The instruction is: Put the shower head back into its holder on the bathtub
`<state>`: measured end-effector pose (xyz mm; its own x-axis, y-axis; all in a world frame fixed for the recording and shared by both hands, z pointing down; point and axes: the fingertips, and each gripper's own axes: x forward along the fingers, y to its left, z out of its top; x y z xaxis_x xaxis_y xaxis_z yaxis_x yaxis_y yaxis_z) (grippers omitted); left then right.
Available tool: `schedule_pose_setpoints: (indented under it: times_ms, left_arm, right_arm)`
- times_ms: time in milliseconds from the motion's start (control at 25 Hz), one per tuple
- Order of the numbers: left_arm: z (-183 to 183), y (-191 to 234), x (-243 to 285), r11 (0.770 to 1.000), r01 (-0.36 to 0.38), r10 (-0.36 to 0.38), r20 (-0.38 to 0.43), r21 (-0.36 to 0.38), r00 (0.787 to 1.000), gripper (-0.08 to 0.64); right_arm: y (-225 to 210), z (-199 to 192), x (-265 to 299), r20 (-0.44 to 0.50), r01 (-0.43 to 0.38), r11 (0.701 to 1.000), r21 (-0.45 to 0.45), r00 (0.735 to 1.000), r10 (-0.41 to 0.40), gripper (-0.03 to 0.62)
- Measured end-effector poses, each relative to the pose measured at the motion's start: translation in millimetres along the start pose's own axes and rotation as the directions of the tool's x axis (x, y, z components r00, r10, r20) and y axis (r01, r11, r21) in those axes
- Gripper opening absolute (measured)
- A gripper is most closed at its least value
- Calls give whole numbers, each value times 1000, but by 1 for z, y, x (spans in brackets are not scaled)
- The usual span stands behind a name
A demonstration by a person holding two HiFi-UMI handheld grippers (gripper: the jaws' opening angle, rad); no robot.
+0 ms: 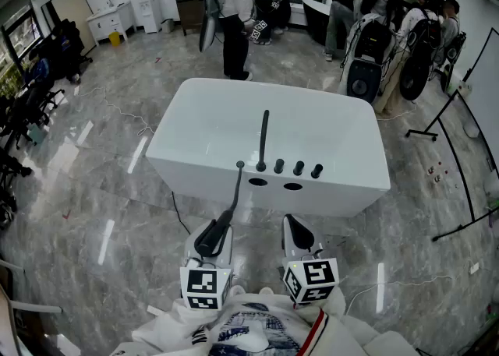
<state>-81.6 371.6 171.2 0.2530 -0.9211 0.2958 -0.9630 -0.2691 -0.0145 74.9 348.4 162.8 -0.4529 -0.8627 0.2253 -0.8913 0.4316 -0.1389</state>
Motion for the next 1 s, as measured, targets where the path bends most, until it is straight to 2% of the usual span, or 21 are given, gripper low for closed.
schedule_pose_setpoints:
  times_ms: [640, 1000]
  left_arm:
    - [4, -26, 14, 999, -48, 48, 5, 10, 999, 143]
    - [8, -34, 21, 998, -70, 70, 0, 9, 998, 143]
  right_arm:
    - [-30, -6, -3, 9, -69, 997, 45, 998, 69, 5]
    - [-47, -10, 1, -6, -81, 994, 73, 997, 81, 5]
